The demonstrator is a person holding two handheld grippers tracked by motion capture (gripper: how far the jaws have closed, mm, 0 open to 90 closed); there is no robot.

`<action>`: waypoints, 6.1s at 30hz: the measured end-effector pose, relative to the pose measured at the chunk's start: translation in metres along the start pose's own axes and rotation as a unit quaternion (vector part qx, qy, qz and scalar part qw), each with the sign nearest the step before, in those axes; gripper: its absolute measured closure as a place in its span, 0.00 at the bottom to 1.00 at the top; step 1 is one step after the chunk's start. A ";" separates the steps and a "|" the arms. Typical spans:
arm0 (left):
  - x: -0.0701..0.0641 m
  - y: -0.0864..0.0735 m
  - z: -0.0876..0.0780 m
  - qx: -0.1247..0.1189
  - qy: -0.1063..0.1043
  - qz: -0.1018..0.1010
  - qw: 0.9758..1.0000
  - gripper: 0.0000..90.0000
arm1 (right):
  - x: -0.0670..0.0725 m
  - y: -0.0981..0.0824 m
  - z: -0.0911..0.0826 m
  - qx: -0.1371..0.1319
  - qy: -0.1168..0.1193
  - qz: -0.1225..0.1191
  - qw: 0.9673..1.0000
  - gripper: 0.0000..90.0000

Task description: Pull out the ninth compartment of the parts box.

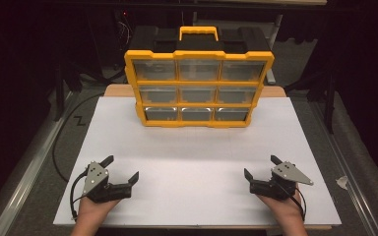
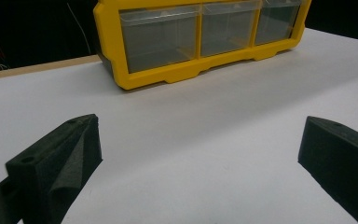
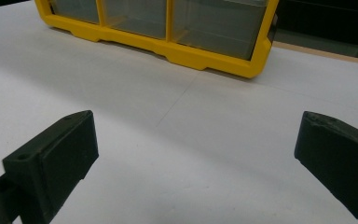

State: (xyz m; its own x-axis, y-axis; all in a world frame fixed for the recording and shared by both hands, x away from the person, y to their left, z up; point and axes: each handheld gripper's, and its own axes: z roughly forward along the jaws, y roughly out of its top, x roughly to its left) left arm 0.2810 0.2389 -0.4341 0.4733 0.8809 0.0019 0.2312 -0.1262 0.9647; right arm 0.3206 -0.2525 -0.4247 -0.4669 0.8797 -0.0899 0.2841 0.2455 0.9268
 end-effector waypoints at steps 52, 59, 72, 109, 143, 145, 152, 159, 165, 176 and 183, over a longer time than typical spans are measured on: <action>0.001 0.000 0.001 0.007 0.010 -0.001 1.000 0.00 | -0.022 0.026 0.083 0.024 -0.081 -0.006 0.996 0.01; -0.001 0.000 0.002 0.018 -0.001 0.011 1.000 0.00 | -0.030 0.032 0.097 0.024 -0.094 -0.005 0.995 0.02; 0.000 0.001 -0.002 0.009 0.009 -0.001 1.000 0.01 | -0.027 0.036 0.088 0.025 -0.097 -0.034 0.994 0.02; -0.003 -0.001 -0.001 -0.001 0.010 0.011 1.000 0.00 | -0.013 0.024 0.076 0.078 -0.119 -0.178 0.974 0.02; -0.004 -0.001 -0.002 -0.008 0.006 0.017 1.000 0.00 | 0.025 0.026 0.076 0.101 -0.166 -0.418 0.888 0.04; -0.004 -0.001 -0.002 -0.009 0.005 0.017 1.000 0.00 | 0.027 0.026 0.076 0.101 -0.170 -0.430 0.881 0.04; -0.004 -0.001 -0.001 -0.008 0.004 0.017 1.000 0.00 | 0.035 0.026 0.076 0.102 -0.174 -0.474 0.857 0.04; -0.004 -0.001 -0.001 -0.008 0.003 0.018 1.000 0.00 | 0.042 0.025 0.076 0.103 -0.179 -0.499 0.842 0.04; -0.004 -0.001 -0.001 -0.008 0.004 0.016 1.000 0.00 | 0.045 0.025 0.076 0.105 -0.173 -0.527 0.825 0.04; -0.005 -0.001 -0.001 -0.004 -0.002 0.022 1.000 0.00 | 0.056 0.027 0.074 0.094 -0.191 -0.549 0.808 0.13; -0.005 -0.001 0.000 -0.009 -0.004 0.030 0.999 0.00 | 0.064 0.030 0.076 0.081 -0.204 -0.560 0.799 0.24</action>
State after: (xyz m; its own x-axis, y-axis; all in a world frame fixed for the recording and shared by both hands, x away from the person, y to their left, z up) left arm 0.2783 0.2346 -0.4348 0.4929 0.8681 0.0582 0.1874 -0.1712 0.9673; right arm 0.3631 -0.1577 -0.4303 -0.2020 0.1237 -0.9716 -0.0010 0.9920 0.1265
